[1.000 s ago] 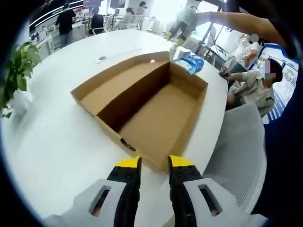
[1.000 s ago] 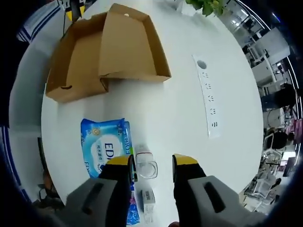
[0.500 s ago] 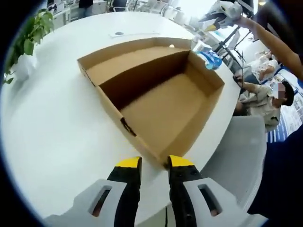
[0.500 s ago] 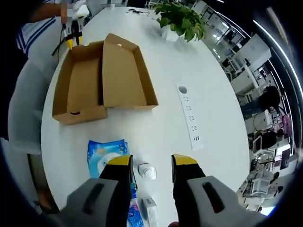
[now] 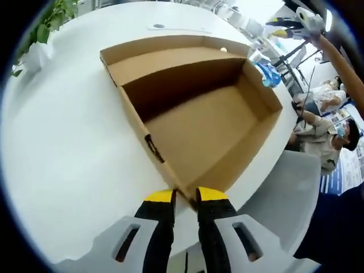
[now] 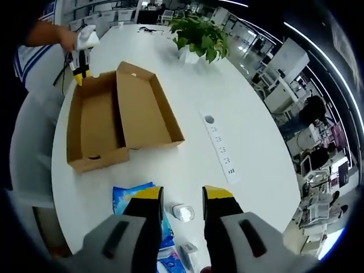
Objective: Operate the shoe box by opening the lid, removing the specified soft item, and placing it in the target area until the item is outside and the box remains undamaged.
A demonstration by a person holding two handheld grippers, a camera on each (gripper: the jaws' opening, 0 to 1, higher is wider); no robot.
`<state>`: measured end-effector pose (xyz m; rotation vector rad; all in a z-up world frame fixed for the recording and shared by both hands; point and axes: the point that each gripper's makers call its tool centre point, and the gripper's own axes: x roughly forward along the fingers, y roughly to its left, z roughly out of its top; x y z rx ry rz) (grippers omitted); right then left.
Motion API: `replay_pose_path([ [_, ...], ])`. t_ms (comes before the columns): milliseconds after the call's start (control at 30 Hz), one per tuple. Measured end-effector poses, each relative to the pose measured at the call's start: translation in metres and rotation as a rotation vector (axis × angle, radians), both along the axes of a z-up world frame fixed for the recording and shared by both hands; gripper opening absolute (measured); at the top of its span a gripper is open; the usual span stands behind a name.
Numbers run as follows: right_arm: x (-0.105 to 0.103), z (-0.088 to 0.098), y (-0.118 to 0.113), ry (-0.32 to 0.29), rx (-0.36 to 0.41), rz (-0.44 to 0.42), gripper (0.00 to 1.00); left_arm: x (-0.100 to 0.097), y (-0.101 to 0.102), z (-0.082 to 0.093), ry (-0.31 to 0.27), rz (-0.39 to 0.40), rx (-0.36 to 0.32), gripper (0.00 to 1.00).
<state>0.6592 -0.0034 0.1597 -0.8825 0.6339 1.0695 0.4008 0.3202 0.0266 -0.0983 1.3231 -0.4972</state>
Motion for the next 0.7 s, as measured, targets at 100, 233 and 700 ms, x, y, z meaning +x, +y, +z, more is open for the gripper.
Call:
replay_pose_path([
  [100,-0.001,0.005,0.011,-0.005,0.064,-0.091,0.19,0.0,0.0,0.0,0.01,0.029,0.008,0.1],
  [233,-0.007,-0.007,0.036,0.097,0.174,-0.284,0.17,-0.002,-0.001,0.002,0.02,0.056,0.02,0.09],
  [700,0.005,-0.094,0.095,0.45,0.294,-0.759,0.09,-0.001,-0.001,0.002,0.01,0.1,0.003,0.09],
])
